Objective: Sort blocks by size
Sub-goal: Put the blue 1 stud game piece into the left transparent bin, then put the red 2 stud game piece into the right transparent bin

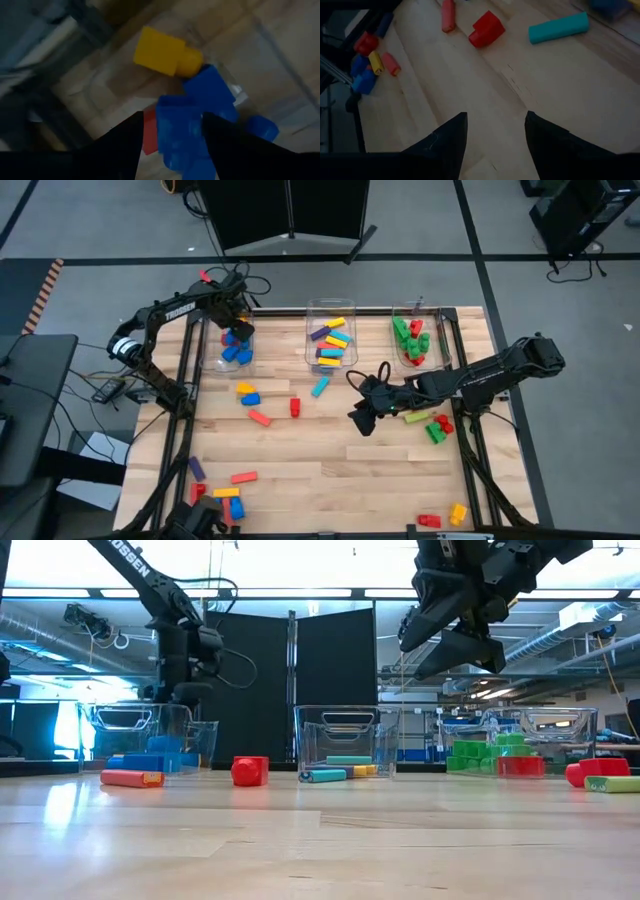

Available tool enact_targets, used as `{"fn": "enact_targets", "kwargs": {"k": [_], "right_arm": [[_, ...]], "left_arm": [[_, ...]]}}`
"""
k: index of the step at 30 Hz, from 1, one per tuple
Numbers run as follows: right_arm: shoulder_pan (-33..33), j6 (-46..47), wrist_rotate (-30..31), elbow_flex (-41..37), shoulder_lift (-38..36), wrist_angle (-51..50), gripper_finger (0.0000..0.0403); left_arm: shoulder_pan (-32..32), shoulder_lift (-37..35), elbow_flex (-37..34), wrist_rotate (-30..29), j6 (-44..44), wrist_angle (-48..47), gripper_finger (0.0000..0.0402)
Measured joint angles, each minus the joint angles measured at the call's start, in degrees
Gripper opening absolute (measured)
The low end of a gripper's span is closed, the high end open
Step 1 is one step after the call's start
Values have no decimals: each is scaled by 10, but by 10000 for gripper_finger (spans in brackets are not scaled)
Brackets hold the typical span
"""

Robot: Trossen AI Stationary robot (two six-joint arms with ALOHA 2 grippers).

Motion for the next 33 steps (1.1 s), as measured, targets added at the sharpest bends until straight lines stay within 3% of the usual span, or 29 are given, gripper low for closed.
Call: {"fn": "enact_targets", "kwargs": {"k": [9, 14, 24, 29, 33], "right_arm": [[0, -2, 0, 0, 0, 0, 204], [0, 76, -23, 0, 0, -7, 204], [0, 88, -80, 0, -7, -179, 197], [5, 88, -74, 0, -58, -296, 193], [13, 89, -36, 0, -117, -356, 193]], "left_arm": [[-4, -41, 81, -4, -26, -64, 211], [-38, -81, 85, 28, -61, -91, 211], [-215, -170, 85, 32, -198, -85, 212], [-328, -180, 85, 29, -264, -68, 212], [-409, -178, 85, 6, -312, -48, 212]]}}
